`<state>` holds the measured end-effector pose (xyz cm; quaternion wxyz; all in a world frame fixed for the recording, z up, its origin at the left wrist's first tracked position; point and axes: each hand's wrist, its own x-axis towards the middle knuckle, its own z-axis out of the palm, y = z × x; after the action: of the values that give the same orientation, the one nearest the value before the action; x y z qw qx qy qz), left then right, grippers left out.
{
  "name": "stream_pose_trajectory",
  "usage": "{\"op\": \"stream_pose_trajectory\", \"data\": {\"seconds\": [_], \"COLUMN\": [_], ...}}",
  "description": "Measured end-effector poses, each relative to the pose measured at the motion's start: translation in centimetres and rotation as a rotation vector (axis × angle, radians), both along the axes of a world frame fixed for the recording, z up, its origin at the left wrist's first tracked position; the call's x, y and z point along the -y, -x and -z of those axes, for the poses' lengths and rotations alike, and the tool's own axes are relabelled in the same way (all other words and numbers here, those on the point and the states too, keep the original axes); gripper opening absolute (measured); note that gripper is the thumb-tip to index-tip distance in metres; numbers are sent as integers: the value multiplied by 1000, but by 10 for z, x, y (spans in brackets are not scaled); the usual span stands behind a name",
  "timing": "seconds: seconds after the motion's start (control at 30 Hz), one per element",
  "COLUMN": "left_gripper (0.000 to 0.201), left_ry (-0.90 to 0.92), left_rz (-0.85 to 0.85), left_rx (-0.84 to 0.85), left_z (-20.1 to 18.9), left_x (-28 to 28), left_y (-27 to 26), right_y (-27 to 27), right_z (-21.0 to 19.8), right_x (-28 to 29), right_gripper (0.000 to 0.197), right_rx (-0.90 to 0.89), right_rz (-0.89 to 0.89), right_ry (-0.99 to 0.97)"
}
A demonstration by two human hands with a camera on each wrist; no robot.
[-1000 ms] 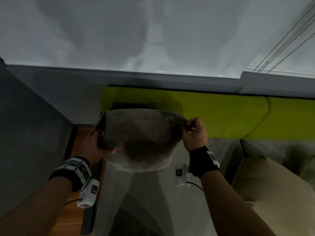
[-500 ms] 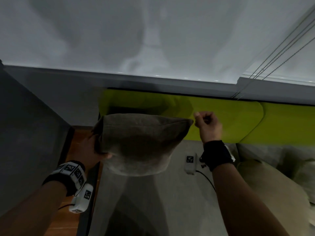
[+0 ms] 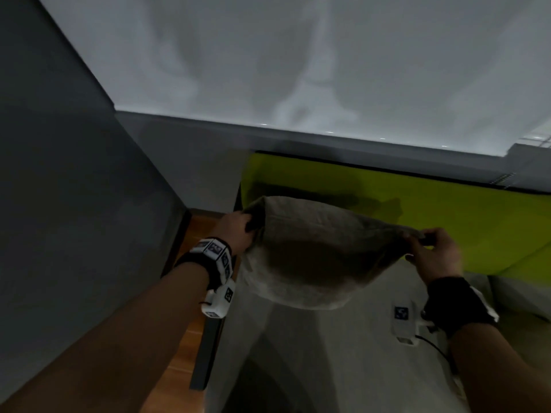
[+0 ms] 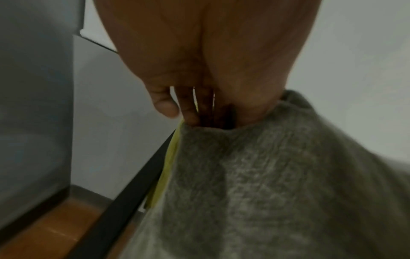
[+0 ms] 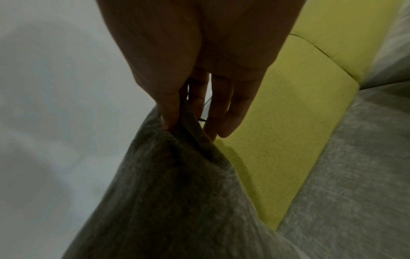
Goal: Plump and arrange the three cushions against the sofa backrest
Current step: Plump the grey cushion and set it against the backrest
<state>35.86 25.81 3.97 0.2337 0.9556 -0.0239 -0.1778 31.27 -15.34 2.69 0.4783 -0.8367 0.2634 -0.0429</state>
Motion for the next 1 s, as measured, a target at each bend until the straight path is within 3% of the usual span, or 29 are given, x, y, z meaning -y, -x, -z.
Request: {"op": "stream_pose_trajectory", "data": {"seconds": [0.1,0.2,0.27,0.4,0.47,0.6,0.7,0.8,0.9,1.0], "left_gripper": [42,29,26,5,13,33,25,17,9,10], "left_ry": [-55,-174,-148,112,188,439,291,53,19,70], "left_rz": [89,92,73,-292,-327,-329,-165,30,-140,-236], "left_rx": [-68,-209,-159,95,125,143,230,179,181,283], "left_z": [1,0,-4,-10,-11,-11,-12,-13,-16,-16], "left_x": [7,11,6,-28,-33,-19,-16,-27,-40,-36], "left_y": [-7,-5,-2,6,14,16,6,-4,-11,-7], "right_y": [-1,-3,-4,-6,-9,-10,-13,-13,-6,-2], "right_z": [-6,-8,-11,-14,-13,-14,-19,-21,-19,-14], "right_x": [-3,-3,-2,0,-1,-6,-6,8,12,4], "right_gripper": [19,21,17,15,10,27,37,22,11,16], "right_rx": [6,35,9,21,63,80,29,55,43,17], "right_rz": [-24,-101,-101,-64,-86,-249,-320,-182,-105,-116], "right_ry": [-38,88,106,73,14,-155,-102,24,39,15]}}
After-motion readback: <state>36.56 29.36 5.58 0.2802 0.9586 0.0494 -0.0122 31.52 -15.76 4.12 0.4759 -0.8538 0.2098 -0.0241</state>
